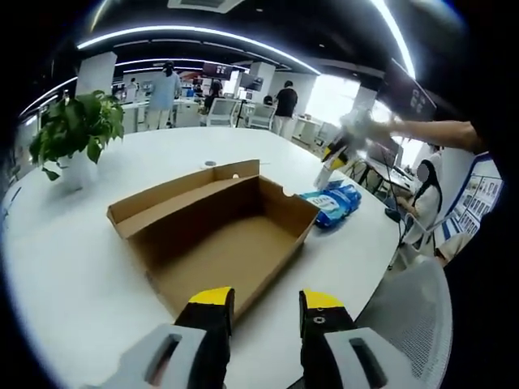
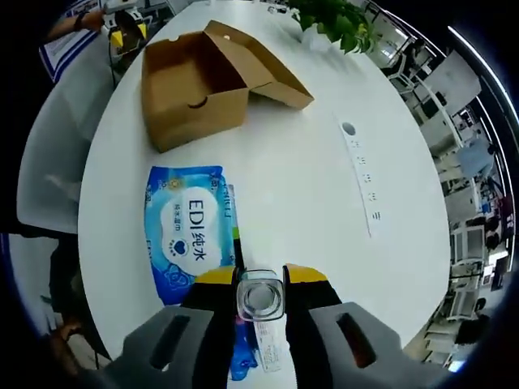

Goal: Operate the shoe box by opening the lid, removing the specified soft item, and placing it in the target area until the item is outside and the box remains undamaged.

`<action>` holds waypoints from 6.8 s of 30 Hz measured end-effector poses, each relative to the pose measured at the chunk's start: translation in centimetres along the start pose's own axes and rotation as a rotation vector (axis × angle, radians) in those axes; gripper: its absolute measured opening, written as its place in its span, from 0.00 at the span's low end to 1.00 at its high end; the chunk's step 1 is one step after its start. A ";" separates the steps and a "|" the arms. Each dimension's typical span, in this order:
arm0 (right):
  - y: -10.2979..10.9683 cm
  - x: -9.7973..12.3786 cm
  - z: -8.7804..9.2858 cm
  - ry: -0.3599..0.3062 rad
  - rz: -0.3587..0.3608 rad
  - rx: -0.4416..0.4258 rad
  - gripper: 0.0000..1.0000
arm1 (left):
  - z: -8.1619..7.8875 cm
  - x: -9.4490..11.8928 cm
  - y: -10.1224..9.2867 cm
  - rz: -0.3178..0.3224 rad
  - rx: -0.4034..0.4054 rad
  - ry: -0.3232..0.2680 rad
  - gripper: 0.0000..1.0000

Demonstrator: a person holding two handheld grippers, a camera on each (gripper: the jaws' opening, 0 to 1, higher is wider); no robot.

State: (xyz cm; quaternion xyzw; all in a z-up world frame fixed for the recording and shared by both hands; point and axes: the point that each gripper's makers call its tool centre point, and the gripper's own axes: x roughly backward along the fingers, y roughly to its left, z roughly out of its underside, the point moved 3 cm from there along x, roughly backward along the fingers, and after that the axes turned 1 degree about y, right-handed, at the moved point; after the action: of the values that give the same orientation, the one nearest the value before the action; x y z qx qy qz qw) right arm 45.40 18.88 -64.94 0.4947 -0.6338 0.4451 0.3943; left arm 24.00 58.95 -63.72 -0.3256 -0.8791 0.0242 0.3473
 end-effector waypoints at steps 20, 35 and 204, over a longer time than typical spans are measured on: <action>0.4 -1.9 1.3 0.056 -0.038 0.076 0.19 | -0.4 -1.2 -0.9 0.022 -0.004 0.017 0.32; -0.1 -2.2 1.8 0.070 -0.050 0.072 0.20 | -0.5 -1.2 -0.8 0.024 -0.006 0.021 0.32; 16.3 -0.7 -14.3 -0.754 0.143 -0.923 0.40 | 8.0 0.9 5.6 -0.305 0.214 0.112 0.18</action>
State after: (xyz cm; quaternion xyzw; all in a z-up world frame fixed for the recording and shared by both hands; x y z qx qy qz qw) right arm 30.43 34.63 -64.24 0.3523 -0.8894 -0.0572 0.2855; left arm 21.63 65.35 -70.81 -0.1505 -0.8900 0.0463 0.4279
